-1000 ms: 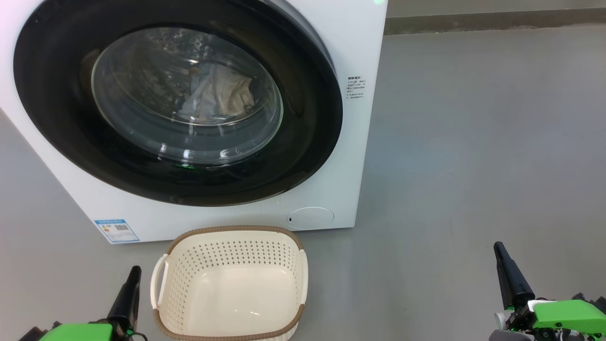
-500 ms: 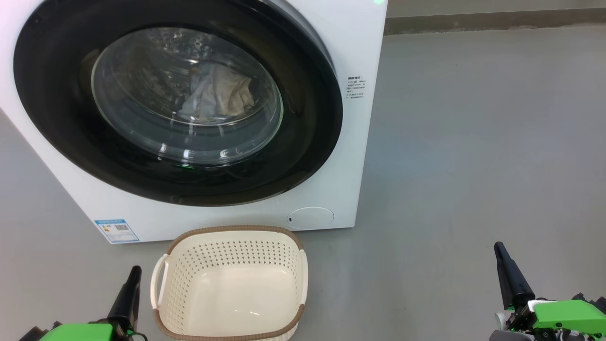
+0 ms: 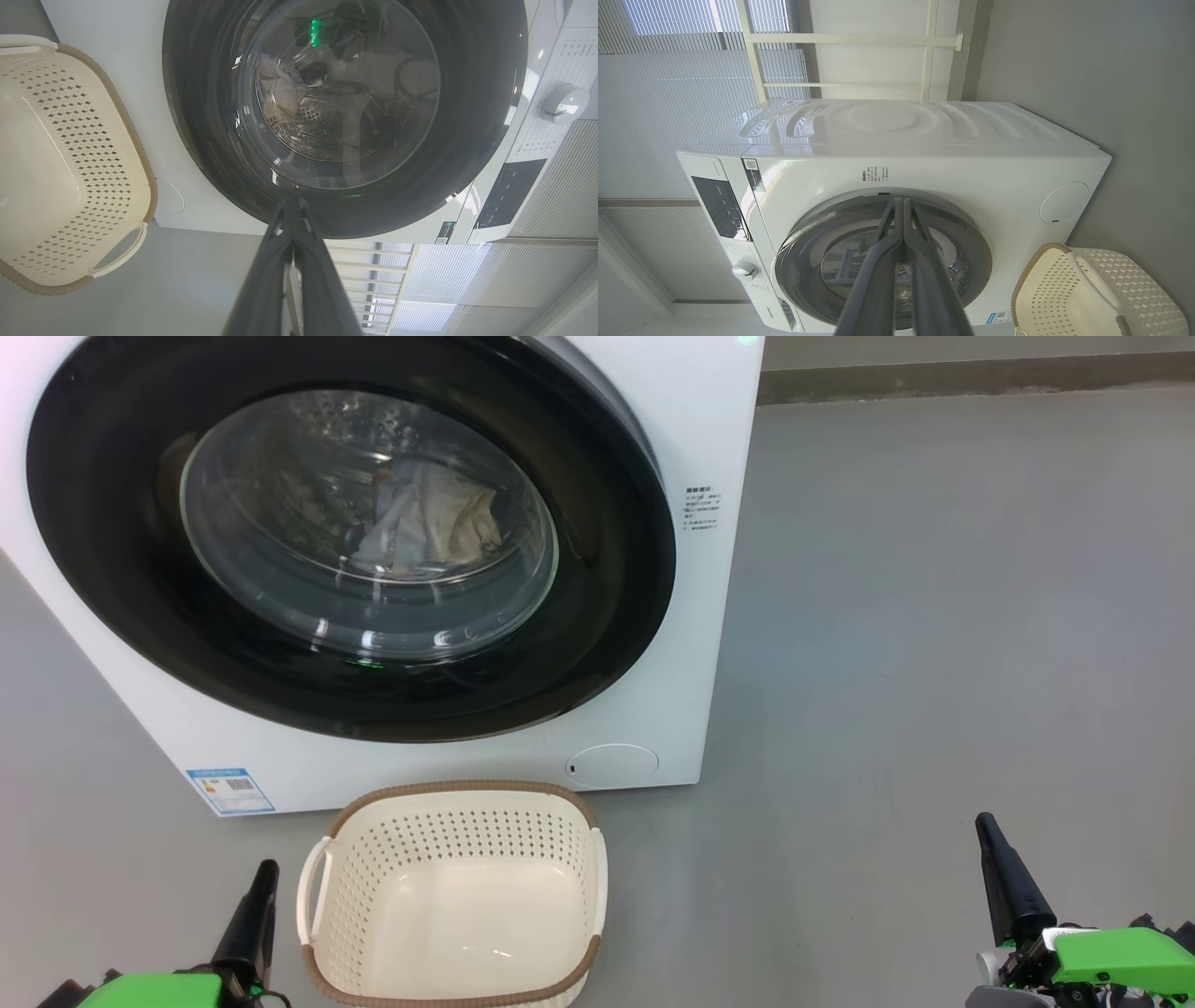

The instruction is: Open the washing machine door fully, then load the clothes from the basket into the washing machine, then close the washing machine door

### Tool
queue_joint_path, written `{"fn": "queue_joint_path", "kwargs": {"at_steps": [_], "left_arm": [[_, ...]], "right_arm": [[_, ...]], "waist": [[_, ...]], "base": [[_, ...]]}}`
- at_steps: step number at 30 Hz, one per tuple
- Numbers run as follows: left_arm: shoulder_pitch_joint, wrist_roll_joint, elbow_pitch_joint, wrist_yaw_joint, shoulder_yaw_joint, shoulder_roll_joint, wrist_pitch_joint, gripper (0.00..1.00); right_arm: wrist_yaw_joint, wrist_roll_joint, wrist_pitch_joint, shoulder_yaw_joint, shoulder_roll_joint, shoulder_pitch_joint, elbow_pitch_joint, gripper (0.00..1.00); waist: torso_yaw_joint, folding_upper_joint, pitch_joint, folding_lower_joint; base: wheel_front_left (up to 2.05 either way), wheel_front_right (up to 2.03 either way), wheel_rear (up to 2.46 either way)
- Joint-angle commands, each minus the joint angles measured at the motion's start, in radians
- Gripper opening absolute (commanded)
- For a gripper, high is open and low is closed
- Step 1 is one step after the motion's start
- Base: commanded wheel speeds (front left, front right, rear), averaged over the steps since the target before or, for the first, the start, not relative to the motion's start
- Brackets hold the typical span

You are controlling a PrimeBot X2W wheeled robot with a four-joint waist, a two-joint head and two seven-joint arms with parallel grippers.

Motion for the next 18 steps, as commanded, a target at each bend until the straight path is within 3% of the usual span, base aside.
{"fn": "queue_joint_path", "kwargs": {"at_steps": [1, 18], "left_arm": [[-0.042, 0.010, -0.018, -0.003, 0.035, 0.012, 0.006, 0.00], [-0.042, 0.012, -0.018, -0.003, 0.037, 0.011, 0.007, 0.00]], "right_arm": [[0.002, -0.006, 0.009, 0.019, -0.002, -0.044, -0.024, 0.00], [0.002, -0.008, 0.011, 0.016, 0.000, -0.044, -0.024, 0.00]], "waist": [[0.000, 0.0000, 0.000, 0.0000], [0.000, 0.0000, 0.000, 0.0000]], "base": [[0.00, 0.00, 0.00], [0.00, 0.00, 0.00]]}}
